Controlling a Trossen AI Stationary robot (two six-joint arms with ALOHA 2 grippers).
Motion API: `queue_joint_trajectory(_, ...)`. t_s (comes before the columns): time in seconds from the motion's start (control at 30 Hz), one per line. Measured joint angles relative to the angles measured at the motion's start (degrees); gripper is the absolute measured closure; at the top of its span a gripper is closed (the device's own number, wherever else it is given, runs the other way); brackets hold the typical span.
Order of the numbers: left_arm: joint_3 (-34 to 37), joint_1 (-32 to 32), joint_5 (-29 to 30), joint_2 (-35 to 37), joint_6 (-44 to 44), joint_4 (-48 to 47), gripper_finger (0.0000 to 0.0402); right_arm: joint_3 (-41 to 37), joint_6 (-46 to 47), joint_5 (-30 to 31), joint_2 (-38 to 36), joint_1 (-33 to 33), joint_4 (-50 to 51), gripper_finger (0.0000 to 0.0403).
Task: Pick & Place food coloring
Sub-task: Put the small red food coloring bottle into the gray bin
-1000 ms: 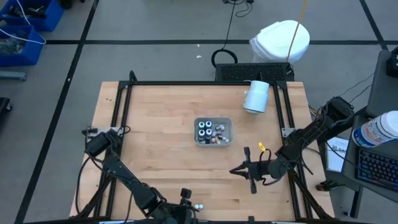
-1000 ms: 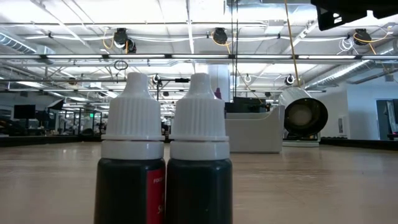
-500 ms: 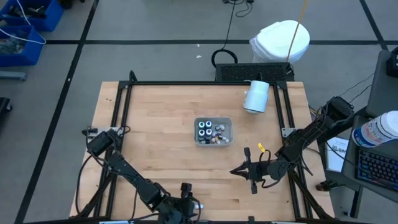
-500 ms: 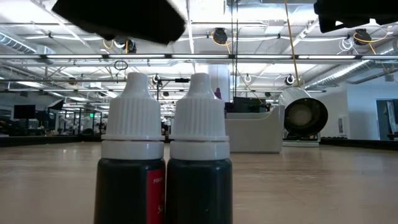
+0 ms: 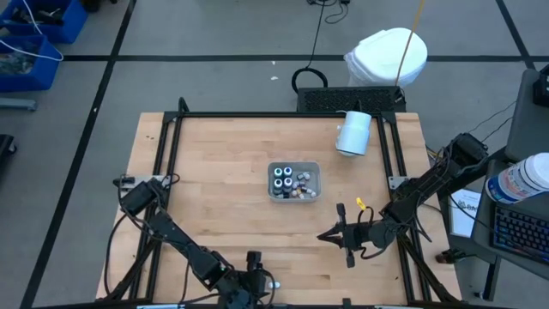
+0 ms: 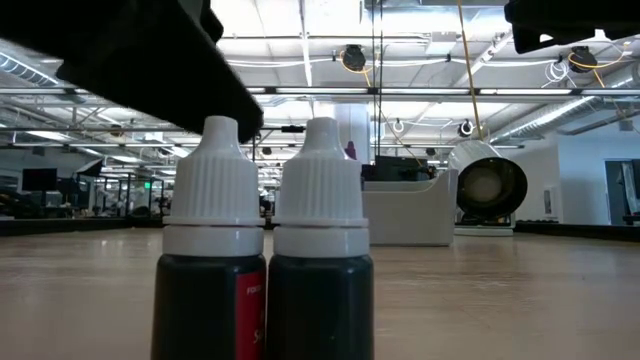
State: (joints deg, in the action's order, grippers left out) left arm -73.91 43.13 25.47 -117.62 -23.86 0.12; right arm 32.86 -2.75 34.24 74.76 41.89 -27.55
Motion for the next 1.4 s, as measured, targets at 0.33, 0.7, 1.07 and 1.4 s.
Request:
queue_joint_trajectory(0.33, 0.1, 0.0, -0.1, -2.8, 0.6, 3.9, 0.0158, 0.0, 0.6, 0.0, 0.0, 0.0, -0.3, 0.0403)
queue_joint_trajectory(0.7, 0.1, -0.5, 0.1, -2.8, -0.3, 4.1, 0.0158, 0.0, 1.2, 0.0, 0.0, 0.0, -0.4, 0.0403)
queue_joint_trajectory(1.07, 0.0, -0.5, 0.1, -2.9, -1.0, 3.3, 0.0158, 0.0, 1.2, 0.0, 0.0, 0.0, -0.4, 0.0403)
queue_joint_trajectory(1.4, 0.0, -0.7, 0.1, -3.0, -2.0, 1.3, 0.0158, 0.0, 1.2, 0.0, 0.0, 0.0, -0.4, 0.0403)
